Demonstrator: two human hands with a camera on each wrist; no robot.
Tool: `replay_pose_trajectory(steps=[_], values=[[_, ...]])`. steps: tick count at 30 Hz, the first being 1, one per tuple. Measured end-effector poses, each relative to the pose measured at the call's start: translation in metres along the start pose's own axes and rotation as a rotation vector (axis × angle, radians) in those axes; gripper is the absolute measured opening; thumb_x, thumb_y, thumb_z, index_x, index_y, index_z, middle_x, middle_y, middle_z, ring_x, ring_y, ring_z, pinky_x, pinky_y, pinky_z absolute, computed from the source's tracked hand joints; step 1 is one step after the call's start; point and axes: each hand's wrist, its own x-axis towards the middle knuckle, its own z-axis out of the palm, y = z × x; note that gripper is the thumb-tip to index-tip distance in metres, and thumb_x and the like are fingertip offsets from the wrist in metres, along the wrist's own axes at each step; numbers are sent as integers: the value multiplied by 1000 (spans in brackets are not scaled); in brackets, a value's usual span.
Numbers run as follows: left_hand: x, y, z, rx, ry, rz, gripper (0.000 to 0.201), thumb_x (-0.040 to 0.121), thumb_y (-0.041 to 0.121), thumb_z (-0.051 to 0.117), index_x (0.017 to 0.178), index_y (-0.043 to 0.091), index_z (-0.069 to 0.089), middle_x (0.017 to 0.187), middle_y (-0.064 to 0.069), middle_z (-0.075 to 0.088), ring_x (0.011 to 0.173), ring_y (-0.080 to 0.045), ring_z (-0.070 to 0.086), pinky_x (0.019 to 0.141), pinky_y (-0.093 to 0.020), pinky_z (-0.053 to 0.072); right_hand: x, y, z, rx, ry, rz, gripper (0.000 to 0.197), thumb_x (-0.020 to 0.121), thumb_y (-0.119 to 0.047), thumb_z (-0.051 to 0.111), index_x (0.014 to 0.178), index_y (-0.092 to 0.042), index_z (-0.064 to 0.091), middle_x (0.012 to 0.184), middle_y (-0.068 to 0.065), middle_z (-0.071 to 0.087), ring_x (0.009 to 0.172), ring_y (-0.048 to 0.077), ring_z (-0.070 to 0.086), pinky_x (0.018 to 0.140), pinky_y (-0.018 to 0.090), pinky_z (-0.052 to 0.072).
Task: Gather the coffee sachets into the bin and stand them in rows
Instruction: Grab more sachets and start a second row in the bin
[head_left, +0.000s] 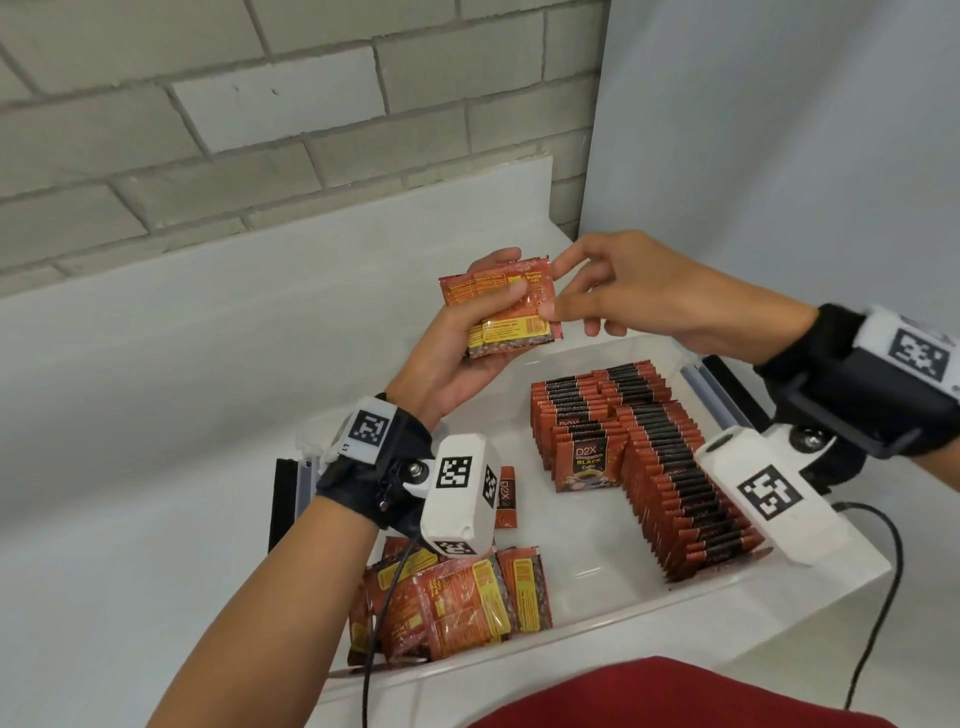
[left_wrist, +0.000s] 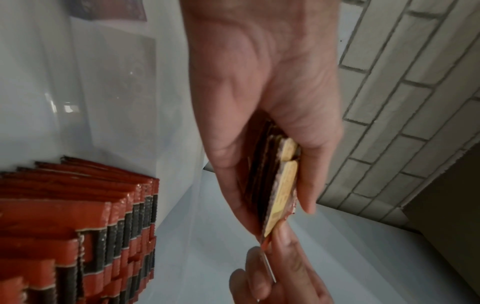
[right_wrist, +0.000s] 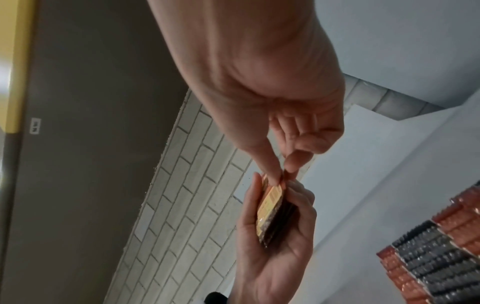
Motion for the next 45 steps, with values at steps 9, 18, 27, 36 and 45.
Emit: replay_pose_trajectory(steps=[9,18,27,36,45], values=[[0,5,3,14,58,-85,60,91,58,41,111,8,67,96,-13,68,81,-21,64,74,-31,56,-7,-5,-7,147,71,-153,13,84,-14,71,96,-11,66,82,4,73,66,13,67,61,18,54],[-2,2,0,-62,40,-38,30,82,7,56,111,9,61,87,-13,70,74,-22,68,70,-30,58,-9,1,-6,15,106,-277,13,78,-7,75,88,-16,72,90,-6,74,84,5,71,86,14,52],[2,4,-4,-57,100,122,37,85,-2,57,115,20,61,95,-7,70,92,-20,68,92,-35,50,-12,4,-6,209,-63,-1,38,88,-5,64,121,-18,52,106,0,71,90,6,71,80,15,54],[1,3,-6,-6,55,164,38,91,-2,54,121,22,57,99,-7,67,95,-22,67,84,-31,54,-11,7,16,527,-168,134,26,84,-19,69,109,-14,63,101,11,72,89,18,72,78,24,58],[3,4,-5,-130,154,99,15,92,14,56,105,18,65,82,-10,64,75,-20,64,71,-33,55,-25,10,5,-43,-420,-7,11,81,-23,73,91,-27,69,68,-5,71,62,9,62,63,15,48]])
